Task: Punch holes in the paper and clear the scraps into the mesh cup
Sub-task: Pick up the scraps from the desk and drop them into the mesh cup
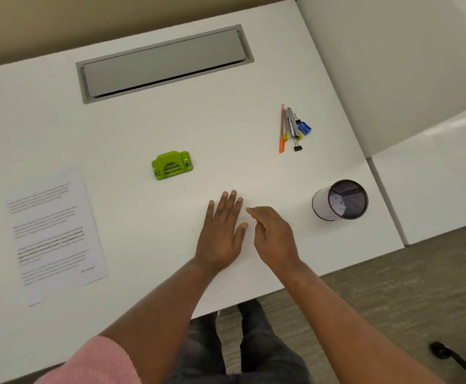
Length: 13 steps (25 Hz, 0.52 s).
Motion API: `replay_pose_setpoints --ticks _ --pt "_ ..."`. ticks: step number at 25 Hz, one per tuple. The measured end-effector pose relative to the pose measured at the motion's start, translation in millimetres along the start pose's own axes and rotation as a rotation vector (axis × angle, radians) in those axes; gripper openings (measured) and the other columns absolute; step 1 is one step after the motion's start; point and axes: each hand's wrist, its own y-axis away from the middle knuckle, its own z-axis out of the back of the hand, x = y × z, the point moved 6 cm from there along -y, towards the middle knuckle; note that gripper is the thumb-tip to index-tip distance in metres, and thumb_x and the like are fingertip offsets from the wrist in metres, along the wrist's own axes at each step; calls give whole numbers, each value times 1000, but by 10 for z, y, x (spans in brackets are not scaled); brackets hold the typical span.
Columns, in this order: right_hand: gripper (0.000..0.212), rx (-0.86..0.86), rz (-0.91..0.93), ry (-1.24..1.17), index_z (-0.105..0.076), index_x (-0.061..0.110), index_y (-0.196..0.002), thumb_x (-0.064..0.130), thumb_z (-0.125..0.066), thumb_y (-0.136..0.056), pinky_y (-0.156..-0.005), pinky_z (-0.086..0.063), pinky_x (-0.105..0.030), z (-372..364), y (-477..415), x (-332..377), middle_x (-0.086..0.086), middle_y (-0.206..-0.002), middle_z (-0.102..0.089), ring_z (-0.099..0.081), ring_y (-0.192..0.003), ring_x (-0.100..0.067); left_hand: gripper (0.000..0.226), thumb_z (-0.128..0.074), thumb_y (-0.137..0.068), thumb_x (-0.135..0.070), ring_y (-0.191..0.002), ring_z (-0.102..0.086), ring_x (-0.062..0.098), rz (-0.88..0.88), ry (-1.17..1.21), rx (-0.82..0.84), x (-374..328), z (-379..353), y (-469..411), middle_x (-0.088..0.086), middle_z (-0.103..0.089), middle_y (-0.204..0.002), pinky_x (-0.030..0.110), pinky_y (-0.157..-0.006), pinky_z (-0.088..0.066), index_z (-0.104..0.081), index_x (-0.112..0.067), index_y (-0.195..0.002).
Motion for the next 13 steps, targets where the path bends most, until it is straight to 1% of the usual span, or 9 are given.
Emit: replay_pose_setpoints --ticks 2,3,4,5,6,7,8,10,13 --pt "40 115 62 90 -62 11 -138 3 -54 -99 -108 -51 -39 -353 26 120 -6 -139 -64 -59 -130 -18 61 -27 -108 -43 -160 -1 17 140 -17 -91 340 207 351 2 -10 -172 45 -129 0 -17 -18 -163" --pt "44 195 107 166 -54 10 -146 10 -53 -102 -116 -43 -41 -544 33 185 -7 -150 -55 -50 -140 -20 63 -28 -108 -43 -160 1 17 225 -36 -124 526 291 532 2 -7 -173 44 -129 3 -14 -16 -164" --pt "50 279 166 246 -43 10 -153 18 -50 -104 -123 -32 -42 -738 39 252 -8 -160 -42 -37 -150 -21 66 -29 -107 -44 -160 2 18 315 -55 -147 709 360 706 3 -4 -173 44 -129 5 -11 -14 -164" --pt "56 355 226 314 -31 10 -159 25 -45 -106 -128 -20 -44 -926 39 317 -7 -167 -27 -23 -156 -21 68 -27 -107 -45 -160 4 18 400 -70 -157 882 408 866 4 -1 -173 44 -129 5 -8 -13 -164" --pt "60 413 275 365 -21 11 -162 30 -40 -108 -129 -11 -45 -1089 30 375 -6 -171 -15 -11 -158 -20 69 -25 -107 -45 -160 5 18 466 -77 -154 1028 433 1001 4 0 -173 46 -129 4 -7 -11 -164" --pt "62 447 315 401 -14 12 -163 32 -37 -108 -129 -6 -45 -1218 7 426 -5 -172 -7 -4 -159 -19 69 -23 -106 -45 -160 6 19 500 -74 -144 1132 441 1094 5 1 -172 47 -129 2 -6 -10 -164" --pt "62 468 353 423 -12 12 -163 31 -34 -109 -129 -4 -46 -1326 -26 483 -4 -172 -4 -1 -159 -19 69 -21 -106 -44 -160 6 19 507 -66 -130 1202 437 1148 5 1 -172 49 -130 -1 -6 -9 -163" --pt "59 516 437 444 -15 12 -163 28 -34 -109 -129 -4 -45 -1534 -85 622 -5 -172 -6 -3 -159 -20 67 -21 -106 -41 -159 6 19 487 -66 -107 1294 414 1219 6 0 -172 49 -129 -5 -9 -8 -163" --pt "54 519 522 472 -29 8 -159 25 -38 -109 -129 -14 -44 -1633 -121 665 -7 -169 -21 -16 -158 -22 65 -25 -106 -37 -160 1 22 470 -106 -108 1317 385 1236 9 -6 -172 48 -130 -7 -14 -6 -162"
